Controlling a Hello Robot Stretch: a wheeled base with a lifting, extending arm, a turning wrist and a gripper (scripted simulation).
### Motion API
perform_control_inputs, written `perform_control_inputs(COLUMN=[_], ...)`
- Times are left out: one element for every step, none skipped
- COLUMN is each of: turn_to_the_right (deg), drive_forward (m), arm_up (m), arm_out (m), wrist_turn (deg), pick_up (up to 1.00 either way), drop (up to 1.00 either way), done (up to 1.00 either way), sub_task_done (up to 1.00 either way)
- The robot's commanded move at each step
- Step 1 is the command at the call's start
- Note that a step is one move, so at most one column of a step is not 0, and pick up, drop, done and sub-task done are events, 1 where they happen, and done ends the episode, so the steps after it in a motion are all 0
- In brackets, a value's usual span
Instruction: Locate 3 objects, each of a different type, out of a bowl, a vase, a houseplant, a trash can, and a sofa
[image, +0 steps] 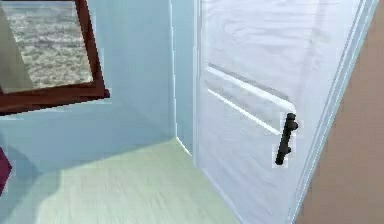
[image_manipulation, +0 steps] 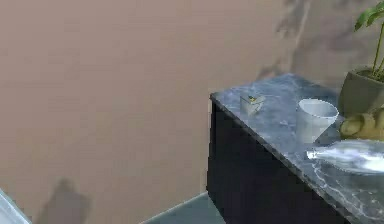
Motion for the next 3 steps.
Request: perform_control_inputs(turn_to_the_right=[-33.0, 0.0, -24.0], drive_forward=[0.0, 1.0, 0.0], arm_up=[0.0, 0.0, 0.0], arm_out=[0.0, 0.0, 0.0], wrist_turn=[0.0, 0.0, 0.0], pick_up=[0.0, 0.0, 0.0], drop=[0.0, 0.0, 0.0], done=[0.0, 0.0, 0.0], sub_task_done=[0.0, 0.0, 0.0])
